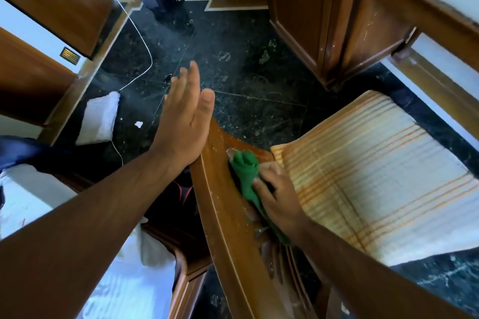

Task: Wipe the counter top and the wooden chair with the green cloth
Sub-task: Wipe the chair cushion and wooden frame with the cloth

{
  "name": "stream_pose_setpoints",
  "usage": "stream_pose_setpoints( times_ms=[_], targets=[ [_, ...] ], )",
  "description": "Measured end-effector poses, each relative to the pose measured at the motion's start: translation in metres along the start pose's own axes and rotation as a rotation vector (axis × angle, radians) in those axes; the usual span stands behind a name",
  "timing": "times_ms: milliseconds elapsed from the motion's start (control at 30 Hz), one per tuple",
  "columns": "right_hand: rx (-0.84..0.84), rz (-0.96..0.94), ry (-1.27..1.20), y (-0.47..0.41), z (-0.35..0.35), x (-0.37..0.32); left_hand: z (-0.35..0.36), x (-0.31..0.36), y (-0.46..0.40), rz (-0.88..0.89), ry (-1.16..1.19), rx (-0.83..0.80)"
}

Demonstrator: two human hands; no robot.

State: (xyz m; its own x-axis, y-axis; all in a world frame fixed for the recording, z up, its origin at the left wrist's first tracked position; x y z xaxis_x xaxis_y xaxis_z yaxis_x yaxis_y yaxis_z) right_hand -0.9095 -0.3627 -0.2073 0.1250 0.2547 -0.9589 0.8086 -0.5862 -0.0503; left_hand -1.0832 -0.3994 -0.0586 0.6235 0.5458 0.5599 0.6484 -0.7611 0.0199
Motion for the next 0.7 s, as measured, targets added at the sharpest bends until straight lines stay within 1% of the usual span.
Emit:
stream_pose_setpoints(
  times_ms=[33, 67, 167, 233, 300, 333, 400, 467, 500, 533, 600, 700],
  targets=[
    [0.028, -0.015, 0.055, -0.011, -0.003, -0.001, -0.001, 0.001, 0.000, -0.007, 0.000, 0.003],
    [0.009, -0.059, 0.155, -0.024, -0.003, -0.004, -0.001, 0.001, 0.001, -0.013, -0.003, 0.004],
    [-0.106, -0.224, 0.559, -0.057, 0.001, -0.016, -0.003, 0.004, 0.001, -0.020, -0.019, -0.004],
    [-0.143, -0.318, 0.697, -0.070, -0.001, -0.022, -0.003, 0.004, 0.000, -0.025, -0.029, -0.011],
    [-0.204, -0.438, 0.737, -0.069, 0.003, -0.029, -0.003, 0.004, 0.001, -0.027, -0.044, -0.013],
    [-0.235, -0.481, 0.715, -0.067, 0.005, -0.032, -0.003, 0.004, 0.001, -0.027, -0.050, -0.013],
    [-0.326, -0.526, 0.680, -0.060, 0.010, -0.033, -0.003, 0.004, 0.001, -0.032, -0.055, -0.012],
    [-0.353, -0.580, 0.787, -0.060, 0.018, -0.032, -0.002, 0.005, 0.000, -0.034, -0.063, -0.011],
    [-0.319, -0.567, 0.829, -0.064, 0.018, -0.032, -0.002, 0.005, 0.000, -0.035, -0.065, -0.011],
    [-0.290, -0.512, 0.839, -0.070, 0.019, -0.033, -0.003, 0.005, 0.000, -0.035, -0.070, -0.011],
    [-0.278, -0.429, 0.820, -0.075, 0.019, -0.031, -0.003, 0.005, 0.000, -0.030, -0.076, -0.016],
    [-0.403, -0.403, 0.780, -0.051, 0.013, -0.010, -0.003, 0.005, 0.001, -0.033, -0.072, -0.024]
  ],
)
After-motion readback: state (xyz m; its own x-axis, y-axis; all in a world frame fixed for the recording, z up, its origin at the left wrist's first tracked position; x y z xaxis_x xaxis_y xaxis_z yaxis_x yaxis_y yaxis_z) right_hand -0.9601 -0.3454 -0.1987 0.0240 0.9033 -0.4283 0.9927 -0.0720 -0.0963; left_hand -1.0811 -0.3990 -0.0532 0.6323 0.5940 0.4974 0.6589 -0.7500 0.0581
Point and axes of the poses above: each hand's wrist, its own y-axis away from the middle knuckle, its own z-axis out of the palm, x = y × z, the point moved 6 cm from there along -y, towards the middle knuckle, and after that the axes turned 5 degrees about y, right-handed, at the moved point
